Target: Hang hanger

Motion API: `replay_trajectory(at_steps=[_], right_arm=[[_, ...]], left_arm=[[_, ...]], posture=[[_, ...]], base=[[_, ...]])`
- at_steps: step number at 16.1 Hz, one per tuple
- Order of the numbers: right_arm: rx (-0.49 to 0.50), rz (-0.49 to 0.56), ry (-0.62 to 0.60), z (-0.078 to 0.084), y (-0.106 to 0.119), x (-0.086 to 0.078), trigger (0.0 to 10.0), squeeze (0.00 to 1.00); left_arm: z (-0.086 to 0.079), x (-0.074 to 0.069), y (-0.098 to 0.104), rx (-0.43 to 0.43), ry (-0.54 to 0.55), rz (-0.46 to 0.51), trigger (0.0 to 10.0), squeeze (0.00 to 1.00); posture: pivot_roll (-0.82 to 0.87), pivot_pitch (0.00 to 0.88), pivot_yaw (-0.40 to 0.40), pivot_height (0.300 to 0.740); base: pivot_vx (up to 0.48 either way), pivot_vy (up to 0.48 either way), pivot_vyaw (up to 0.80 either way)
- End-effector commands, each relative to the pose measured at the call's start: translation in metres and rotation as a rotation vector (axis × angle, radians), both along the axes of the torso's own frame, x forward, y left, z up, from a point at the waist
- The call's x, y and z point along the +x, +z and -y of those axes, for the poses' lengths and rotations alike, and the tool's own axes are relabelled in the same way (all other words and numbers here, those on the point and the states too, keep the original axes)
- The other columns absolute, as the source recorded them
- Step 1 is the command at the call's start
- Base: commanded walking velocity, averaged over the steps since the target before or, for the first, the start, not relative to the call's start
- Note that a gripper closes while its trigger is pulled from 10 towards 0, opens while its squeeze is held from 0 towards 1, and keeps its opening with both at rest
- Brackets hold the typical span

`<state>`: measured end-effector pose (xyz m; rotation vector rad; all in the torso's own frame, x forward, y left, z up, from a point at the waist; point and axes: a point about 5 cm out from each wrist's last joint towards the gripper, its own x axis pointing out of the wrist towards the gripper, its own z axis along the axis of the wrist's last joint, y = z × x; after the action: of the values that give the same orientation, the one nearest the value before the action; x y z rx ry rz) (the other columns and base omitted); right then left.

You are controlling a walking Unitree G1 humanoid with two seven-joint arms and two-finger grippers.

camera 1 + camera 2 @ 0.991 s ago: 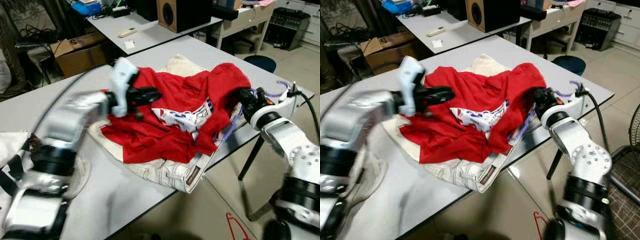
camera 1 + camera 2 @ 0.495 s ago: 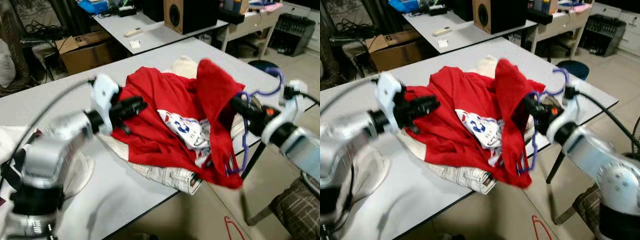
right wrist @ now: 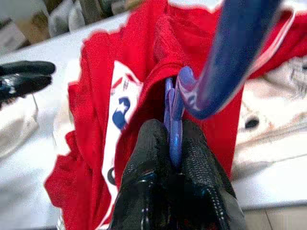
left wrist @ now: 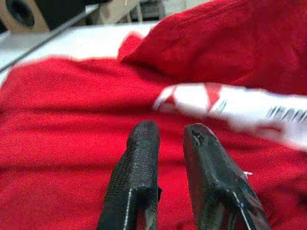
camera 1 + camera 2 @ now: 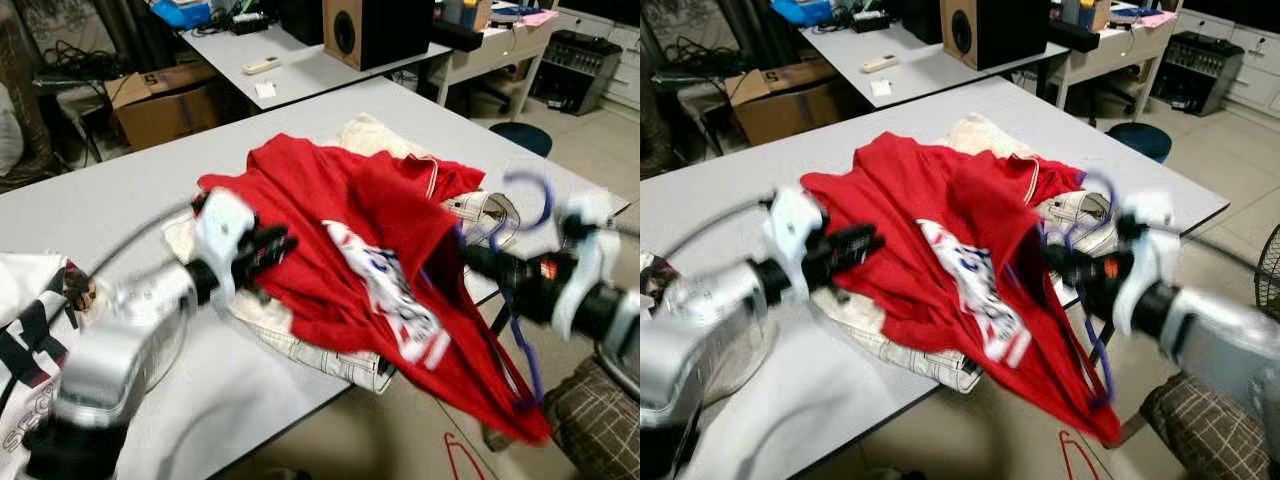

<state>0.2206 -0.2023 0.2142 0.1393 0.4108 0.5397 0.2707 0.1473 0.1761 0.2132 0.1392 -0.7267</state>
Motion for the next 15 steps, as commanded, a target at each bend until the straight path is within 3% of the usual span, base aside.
replay_trajectory(at_steps=[1, 6, 15], right_arm=[[-0.041, -0.01, 0.031, -0.002, -0.001, -0.006, 10.0, 0.0], [-0.13, -0.001, 0.17, -0.003, 0.002, -0.025, 10.0, 0.0], [-0.142, -0.048, 0.14, -0.004, -0.02, -0.035, 10.0, 0.0]], left_arm=[[-0.001, -0.005, 0.003, 0.023, 0.01, 0.016, 10.0, 0.0], [0.0, -0.014, 0.0, 0.039, 0.023, 0.01, 10.0, 0.0], [0.005, -0.012, -0.005, 0.064, 0.022, 0.006, 10.0, 0.0]], posture=[[-0.02, 0.0, 0.085, 0.74], [-0.02, 0.0, 0.076, 0.74], [-0.02, 0.008, 0.088, 0.74]], base=[[-0.315, 0.0, 0.0], [-0.316, 0.0, 0.0], [-0.3, 0.0, 0.0]])
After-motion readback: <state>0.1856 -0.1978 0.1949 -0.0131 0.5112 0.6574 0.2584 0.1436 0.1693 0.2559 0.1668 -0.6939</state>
